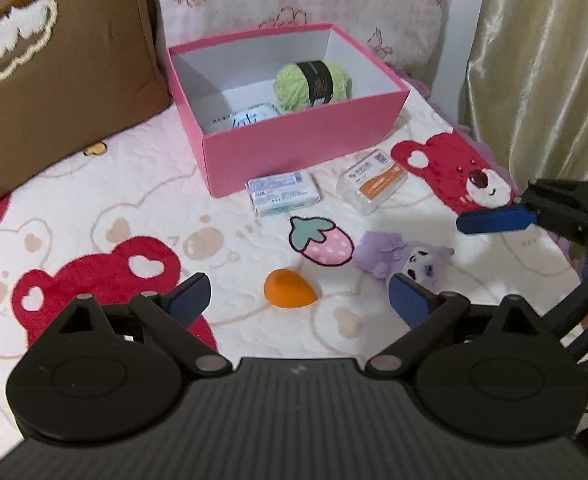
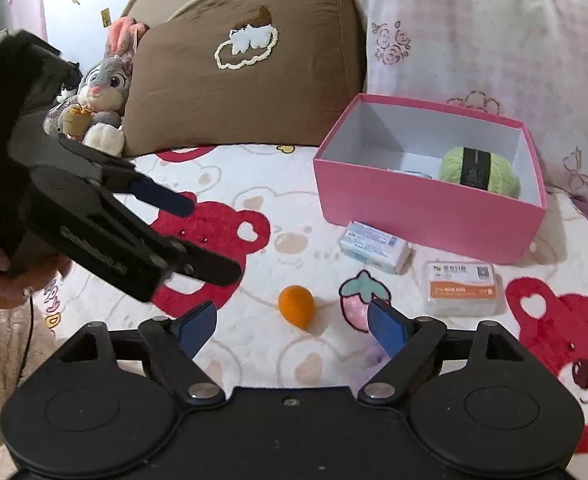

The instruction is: Organize objects

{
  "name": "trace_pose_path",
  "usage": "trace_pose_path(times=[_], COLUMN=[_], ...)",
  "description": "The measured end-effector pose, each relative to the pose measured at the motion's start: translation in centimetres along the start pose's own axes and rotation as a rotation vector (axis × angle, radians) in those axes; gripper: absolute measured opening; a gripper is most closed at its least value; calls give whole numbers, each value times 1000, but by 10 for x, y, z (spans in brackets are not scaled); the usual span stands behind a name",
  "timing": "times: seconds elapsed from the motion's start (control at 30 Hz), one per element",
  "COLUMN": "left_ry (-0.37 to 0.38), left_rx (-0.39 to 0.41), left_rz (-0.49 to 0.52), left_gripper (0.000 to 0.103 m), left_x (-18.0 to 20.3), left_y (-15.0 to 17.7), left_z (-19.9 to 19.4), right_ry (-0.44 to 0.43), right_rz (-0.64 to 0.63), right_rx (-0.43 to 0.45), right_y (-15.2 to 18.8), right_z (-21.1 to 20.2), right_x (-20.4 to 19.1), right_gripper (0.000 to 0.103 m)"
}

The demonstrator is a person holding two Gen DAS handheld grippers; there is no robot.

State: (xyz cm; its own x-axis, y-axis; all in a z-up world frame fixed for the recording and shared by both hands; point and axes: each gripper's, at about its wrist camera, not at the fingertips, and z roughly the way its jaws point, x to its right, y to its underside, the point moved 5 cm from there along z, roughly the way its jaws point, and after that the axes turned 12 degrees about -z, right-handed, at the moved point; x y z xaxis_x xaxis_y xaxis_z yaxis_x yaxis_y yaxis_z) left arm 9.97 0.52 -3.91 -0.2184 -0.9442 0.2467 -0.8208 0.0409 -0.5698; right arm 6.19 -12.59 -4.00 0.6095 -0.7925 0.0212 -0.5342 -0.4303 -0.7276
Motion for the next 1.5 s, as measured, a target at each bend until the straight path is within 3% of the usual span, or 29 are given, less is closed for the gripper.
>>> trace_pose_path(times=[0.17, 0.57, 0.67, 0.73, 0.97, 1.07, 1.5], left_ry=[29, 126, 148, 163, 183, 206, 241], left_rx=[-53, -48, -59, -77, -128, -111, -39], left_rz=[-108, -259, -278, -313, -359, -373, -323], left_gripper=[97, 94, 84, 68, 35, 32, 31], left_x=[-19, -47, -49, -53, -61, -63, -46], left_y=[7, 20, 22, 23, 31, 31, 19], left_z=[27, 80, 93, 104, 128, 129, 96], right_ry=[-30, -175, -195, -198, -196, -175, -122], right_rz=[12, 91, 136, 160, 167, 153, 101], right_rx=[-21, -115, -145, -174, -219, -220, -163], right_y=[6, 23, 27, 31, 41, 41, 25], right_z=[23, 95, 120, 136, 170, 172, 140], right_x=[2, 20, 28, 31, 26, 24, 23], right_gripper=[86, 86, 85, 82, 61, 30, 28])
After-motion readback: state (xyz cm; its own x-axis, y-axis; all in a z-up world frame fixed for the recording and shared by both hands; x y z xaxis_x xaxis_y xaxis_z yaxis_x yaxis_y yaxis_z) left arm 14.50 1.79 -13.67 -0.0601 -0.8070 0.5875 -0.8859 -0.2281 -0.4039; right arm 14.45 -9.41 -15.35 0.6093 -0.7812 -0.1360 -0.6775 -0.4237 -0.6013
